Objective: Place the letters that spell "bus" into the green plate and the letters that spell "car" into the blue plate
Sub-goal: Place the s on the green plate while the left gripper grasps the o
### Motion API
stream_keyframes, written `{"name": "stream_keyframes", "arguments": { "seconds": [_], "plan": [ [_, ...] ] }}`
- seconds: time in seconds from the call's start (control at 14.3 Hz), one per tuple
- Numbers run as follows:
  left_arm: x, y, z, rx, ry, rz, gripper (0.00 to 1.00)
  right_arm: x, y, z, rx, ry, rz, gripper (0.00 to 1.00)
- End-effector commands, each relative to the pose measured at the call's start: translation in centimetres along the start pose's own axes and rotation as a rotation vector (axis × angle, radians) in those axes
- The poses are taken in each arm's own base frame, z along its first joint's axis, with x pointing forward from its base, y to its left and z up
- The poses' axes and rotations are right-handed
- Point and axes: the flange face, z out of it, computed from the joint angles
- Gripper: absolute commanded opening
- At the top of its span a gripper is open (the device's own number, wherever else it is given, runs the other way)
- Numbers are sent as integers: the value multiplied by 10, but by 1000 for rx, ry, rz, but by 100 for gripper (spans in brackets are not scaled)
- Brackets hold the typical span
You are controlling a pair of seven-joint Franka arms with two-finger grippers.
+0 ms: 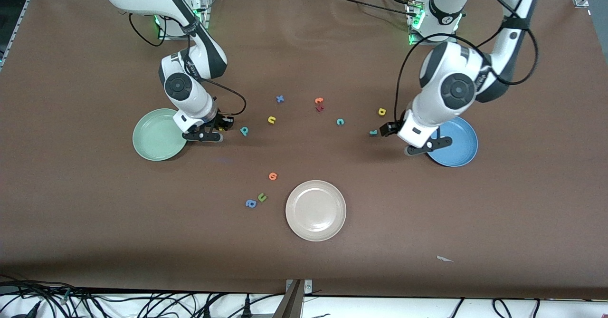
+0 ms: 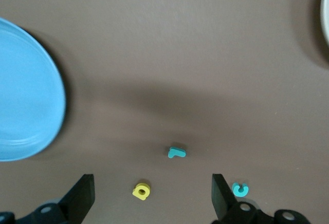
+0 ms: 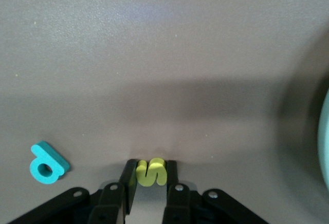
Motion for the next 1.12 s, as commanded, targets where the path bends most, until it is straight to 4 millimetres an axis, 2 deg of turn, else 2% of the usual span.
{"name": "stream_keyframes", "arguments": {
  "seconds": [0.0,0.14,0.28,0.35,0.42,0.56,0.7,0.91,0.98,1.05],
  "plan": [
    [-43,-19,29,-23,36,-2,100,-1,-3,-5,-1,26,-7,19],
    [-58,-22,53,-9,31,18,99,5,1,-24,0,44,-6,19],
    [-70,-28,73,6,27,34,98,14,16,-54,-29,20,-9,20],
    [-72,-30,85,10,32,39,98,21,32,-66,-48,-4,-37,21],
    [-73,-30,95,10,33,41,97,25,49,-70,-64,-30,-64,21],
    [-76,-29,112,17,25,47,94,40,99,-70,-80,-40,-119,21],
    [-76,-31,123,24,15,45,89,51,140,-64,-93,-50,-162,22],
    [-77,-34,137,41,-9,43,85,57,171,-27,-103,-44,-208,22],
    [-77,-34,139,43,-13,42,84,59,175,-24,-103,-40,-223,24],
    [-79,-34,143,48,-19,43,83,61,183,-26,-100,-39,-208,44]
  ]
}}
